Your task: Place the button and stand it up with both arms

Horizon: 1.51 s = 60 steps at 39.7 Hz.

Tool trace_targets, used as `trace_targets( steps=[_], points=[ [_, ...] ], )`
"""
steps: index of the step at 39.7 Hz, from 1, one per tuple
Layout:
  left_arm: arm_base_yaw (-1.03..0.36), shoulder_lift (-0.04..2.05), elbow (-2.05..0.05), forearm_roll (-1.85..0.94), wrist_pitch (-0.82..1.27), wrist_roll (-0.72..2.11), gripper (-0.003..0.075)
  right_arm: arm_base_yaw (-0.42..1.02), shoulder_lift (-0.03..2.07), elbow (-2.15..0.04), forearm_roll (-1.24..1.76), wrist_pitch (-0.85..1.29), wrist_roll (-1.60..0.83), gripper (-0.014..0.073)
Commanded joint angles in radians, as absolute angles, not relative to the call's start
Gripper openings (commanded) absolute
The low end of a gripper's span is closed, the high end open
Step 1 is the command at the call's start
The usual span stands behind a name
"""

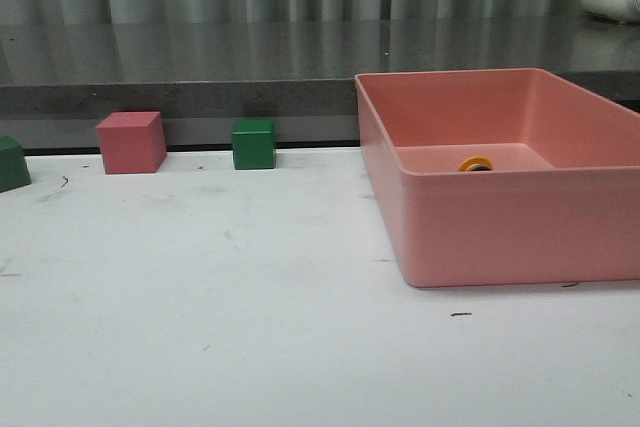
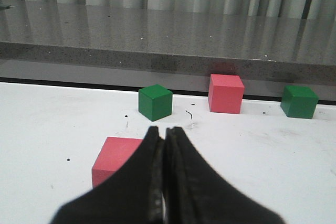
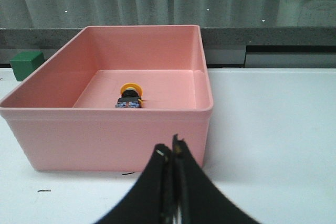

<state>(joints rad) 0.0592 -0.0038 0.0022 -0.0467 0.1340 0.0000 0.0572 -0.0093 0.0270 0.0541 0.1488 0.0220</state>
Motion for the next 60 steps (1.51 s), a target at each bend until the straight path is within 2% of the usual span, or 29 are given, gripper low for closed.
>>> trace_targets(
  steps=[1, 6, 14, 20, 27, 34, 41, 52, 56, 58, 60],
  points=[
    [0.059, -0.028, 0.011, -0.054, 0.05, 0.0, -0.002, 0.052, -0.028, 0.022, 0.055, 0.061, 0.015, -0.0062],
    [0.059, -0.028, 0.011, -0.052, 0.037, 0.0, -0.002, 0.052, -0.028, 0.022, 0.055, 0.053, 0.015, -0.0062],
    [0.059, -0.028, 0.011, -0.059, -0.135, -0.006, -0.002, 0.052, -0.028, 0.012, 0.055, -0.032, 0.015, -0.0062],
    [0.059, -0.026, -0.046, -0.059, -0.224, 0.0, -0.002, 0.052, -0.028, -0.085, 0.055, 0.058, 0.015, -0.0061],
    [0.059, 0.044, -0.248, -0.039, -0.041, 0.0, -0.002, 0.052, 0.062, -0.273, 0.055, 0.282, 0.015, -0.0061],
    [0.059, 0.223, -0.412, -0.029, 0.194, 0.0, -0.002, 0.052, 0.261, -0.444, 0.081, 0.351, 0.015, -0.0061],
    [0.059, 0.332, -0.449, -0.028, 0.206, 0.017, -0.002, 0.052, 0.448, -0.549, 0.087, 0.355, 0.015, -0.0061],
    [0.059, 0.339, -0.449, -0.025, 0.211, 0.022, -0.0019, 0.052, 0.497, -0.574, 0.089, 0.342, 0.015, -0.0054],
    [0.059, 0.339, -0.449, -0.025, 0.211, 0.022, 0.0008, 0.052, 0.497, -0.574, 0.089, 0.342, 0.015, 0.001],
    [0.059, 0.339, -0.449, -0.025, 0.211, 0.022, 0.0066, 0.052, 0.497, -0.574, 0.089, 0.342, 0.015, 0.0075],
    [0.059, 0.339, -0.449, -0.025, 0.211, 0.022, 0.0169, 0.052, 0.497, -0.574, 0.089, 0.341, 0.015, 0.0177]
  ],
)
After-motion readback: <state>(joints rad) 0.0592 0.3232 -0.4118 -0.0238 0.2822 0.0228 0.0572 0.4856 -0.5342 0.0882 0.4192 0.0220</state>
